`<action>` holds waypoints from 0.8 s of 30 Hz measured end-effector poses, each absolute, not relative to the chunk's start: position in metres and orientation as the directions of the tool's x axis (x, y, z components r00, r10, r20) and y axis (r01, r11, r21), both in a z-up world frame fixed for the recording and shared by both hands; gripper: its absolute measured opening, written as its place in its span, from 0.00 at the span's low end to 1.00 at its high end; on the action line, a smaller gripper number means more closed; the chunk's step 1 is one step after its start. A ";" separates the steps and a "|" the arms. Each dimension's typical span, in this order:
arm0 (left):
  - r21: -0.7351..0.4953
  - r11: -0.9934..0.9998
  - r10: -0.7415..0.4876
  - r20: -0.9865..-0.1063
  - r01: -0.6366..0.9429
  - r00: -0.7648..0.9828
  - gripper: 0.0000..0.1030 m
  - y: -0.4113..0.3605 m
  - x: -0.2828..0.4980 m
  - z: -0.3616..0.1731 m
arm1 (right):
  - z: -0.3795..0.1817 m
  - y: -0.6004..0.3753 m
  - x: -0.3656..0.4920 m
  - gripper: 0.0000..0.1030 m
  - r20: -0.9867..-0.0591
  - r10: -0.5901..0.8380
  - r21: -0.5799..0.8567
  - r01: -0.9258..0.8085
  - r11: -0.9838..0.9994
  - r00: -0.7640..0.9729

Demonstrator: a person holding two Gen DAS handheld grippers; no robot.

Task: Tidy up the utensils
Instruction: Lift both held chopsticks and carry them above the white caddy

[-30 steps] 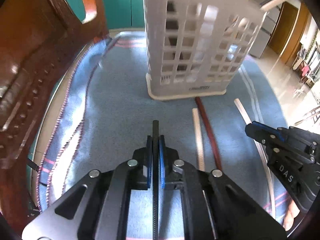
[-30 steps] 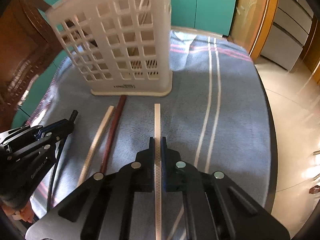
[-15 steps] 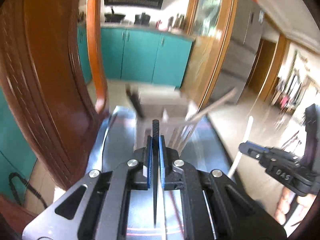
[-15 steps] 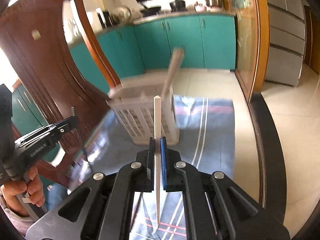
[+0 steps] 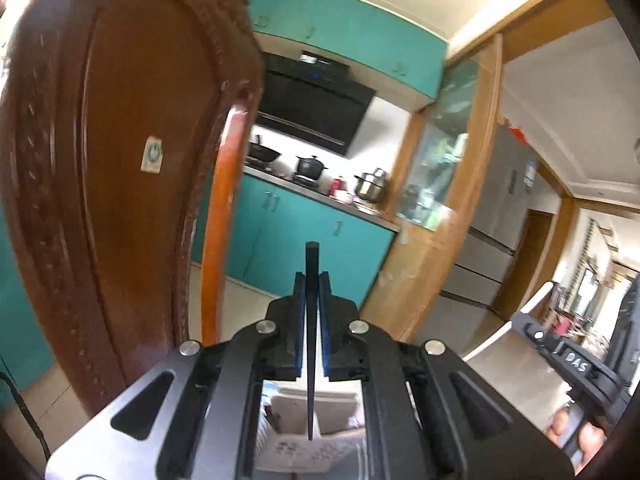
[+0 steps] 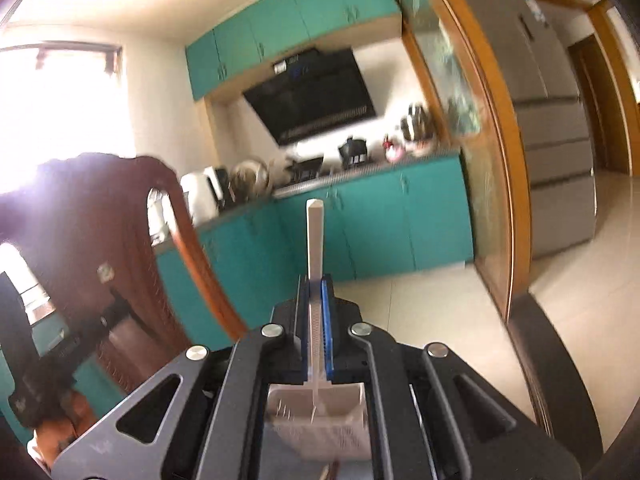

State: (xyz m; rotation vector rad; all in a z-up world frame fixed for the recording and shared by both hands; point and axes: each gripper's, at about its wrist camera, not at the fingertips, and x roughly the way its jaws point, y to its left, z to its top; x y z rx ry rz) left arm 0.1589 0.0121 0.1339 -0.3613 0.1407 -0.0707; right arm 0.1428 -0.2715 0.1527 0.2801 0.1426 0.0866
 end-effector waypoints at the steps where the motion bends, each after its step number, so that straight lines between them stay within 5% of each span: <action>1: -0.359 0.933 -0.075 -0.138 0.021 0.988 0.07 0.012 0.167 0.127 | 0.148 -0.268 0.152 0.06 -0.147 0.099 0.267 -0.057 0.962 0.984; 15: -0.296 0.955 -0.087 -0.304 -0.007 0.949 0.07 -0.006 0.220 0.062 | 0.053 -0.252 0.197 0.07 -0.354 0.142 0.265 -0.047 0.963 0.924; 19: -0.282 0.959 -0.116 -0.304 0.027 0.946 0.11 -0.011 0.216 0.057 | 0.055 -0.256 0.185 0.20 -0.331 0.131 0.269 -0.040 0.962 0.935; 21: -0.284 0.958 -0.131 -0.306 0.041 0.943 0.24 -0.010 0.210 0.054 | 0.059 -0.262 0.170 0.33 -0.304 0.120 0.268 -0.036 0.963 0.945; 24: -0.296 0.952 -0.170 -0.310 0.075 0.935 0.30 -0.009 0.195 0.053 | 0.068 -0.270 0.141 0.35 -0.257 0.126 0.270 -0.053 0.961 0.958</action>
